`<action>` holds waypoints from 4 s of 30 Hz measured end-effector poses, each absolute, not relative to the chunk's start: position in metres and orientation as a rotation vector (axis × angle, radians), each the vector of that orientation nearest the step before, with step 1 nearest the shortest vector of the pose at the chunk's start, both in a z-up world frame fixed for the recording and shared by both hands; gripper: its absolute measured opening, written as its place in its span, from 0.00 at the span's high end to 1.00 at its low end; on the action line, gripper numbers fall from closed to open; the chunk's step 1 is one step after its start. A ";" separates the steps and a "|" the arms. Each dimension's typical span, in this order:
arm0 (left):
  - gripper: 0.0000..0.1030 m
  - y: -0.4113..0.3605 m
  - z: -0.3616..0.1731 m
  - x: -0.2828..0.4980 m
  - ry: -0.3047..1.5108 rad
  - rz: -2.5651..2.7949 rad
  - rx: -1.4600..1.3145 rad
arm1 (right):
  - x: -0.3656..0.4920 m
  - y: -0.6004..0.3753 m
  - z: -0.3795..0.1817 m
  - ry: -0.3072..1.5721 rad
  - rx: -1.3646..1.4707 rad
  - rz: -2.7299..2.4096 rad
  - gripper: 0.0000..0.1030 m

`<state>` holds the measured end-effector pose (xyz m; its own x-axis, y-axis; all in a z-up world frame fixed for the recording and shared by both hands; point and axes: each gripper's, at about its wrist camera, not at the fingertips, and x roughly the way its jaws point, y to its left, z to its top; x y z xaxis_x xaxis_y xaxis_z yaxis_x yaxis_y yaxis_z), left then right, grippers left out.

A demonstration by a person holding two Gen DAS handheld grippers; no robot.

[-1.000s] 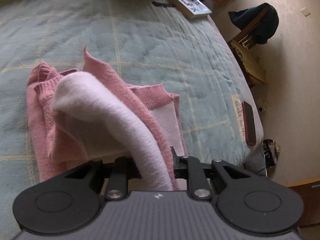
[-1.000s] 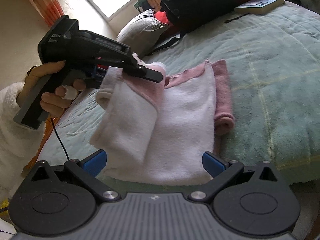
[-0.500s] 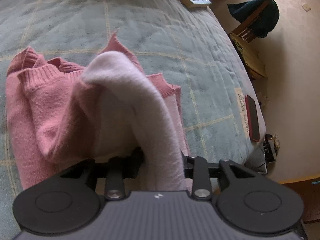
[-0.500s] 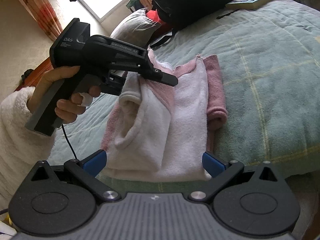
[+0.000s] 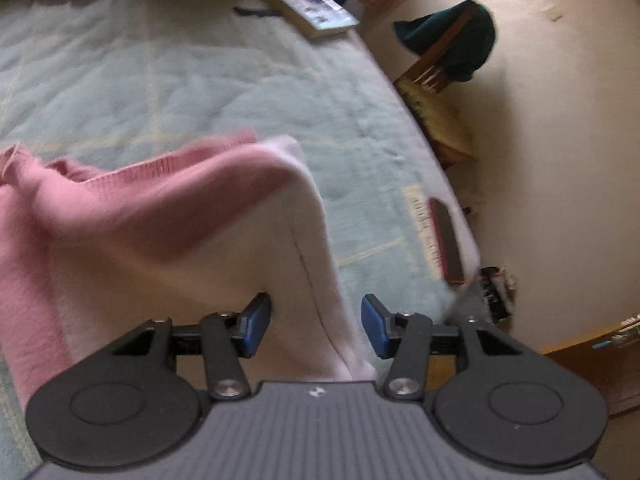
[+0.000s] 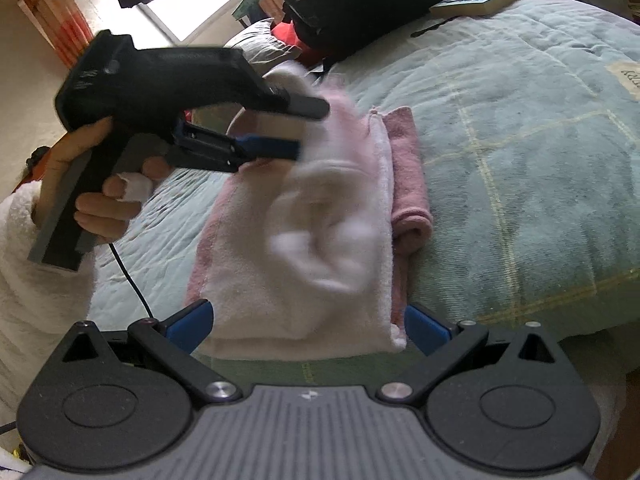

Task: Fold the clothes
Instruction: 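Open the left tool and release the folded sweater, then lift both open tools above the folded sweater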

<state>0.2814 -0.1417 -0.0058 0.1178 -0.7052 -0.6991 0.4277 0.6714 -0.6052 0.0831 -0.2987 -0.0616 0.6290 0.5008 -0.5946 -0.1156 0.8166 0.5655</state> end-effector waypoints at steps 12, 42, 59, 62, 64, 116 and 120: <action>0.26 -0.106 0.013 0.249 0.995 -0.708 -0.070 | 0.080 -0.310 -0.039 0.702 0.503 0.368 0.00; 0.08 -0.065 -0.050 0.249 0.958 -0.604 -0.173 | 0.125 -0.234 -0.083 0.629 0.099 0.393 0.00; 0.07 -0.028 -0.008 0.216 0.898 -0.449 -0.100 | 0.218 -0.240 -0.042 0.579 -0.002 0.433 0.00; 0.07 -0.027 -0.011 0.219 0.904 -0.467 -0.105 | 0.226 -0.252 -0.061 0.631 -0.004 0.386 0.00; 0.07 -0.029 -0.010 0.224 0.901 -0.494 -0.116 | 0.222 -0.260 -0.068 0.623 0.009 0.384 0.00; 0.02 0.042 0.002 0.168 0.808 -0.236 0.000 | 0.149 -0.185 -0.058 0.763 -0.106 0.310 0.00; 0.02 0.038 0.001 0.168 0.799 -0.271 -0.005 | 0.134 -0.179 -0.046 0.763 -0.054 0.368 0.00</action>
<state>0.1676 0.0384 0.0008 0.6650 -0.2414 -0.7067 0.2380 0.9655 -0.1059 0.1339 -0.1795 -0.0458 0.6625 0.3061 -0.6837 -0.3446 0.9349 0.0846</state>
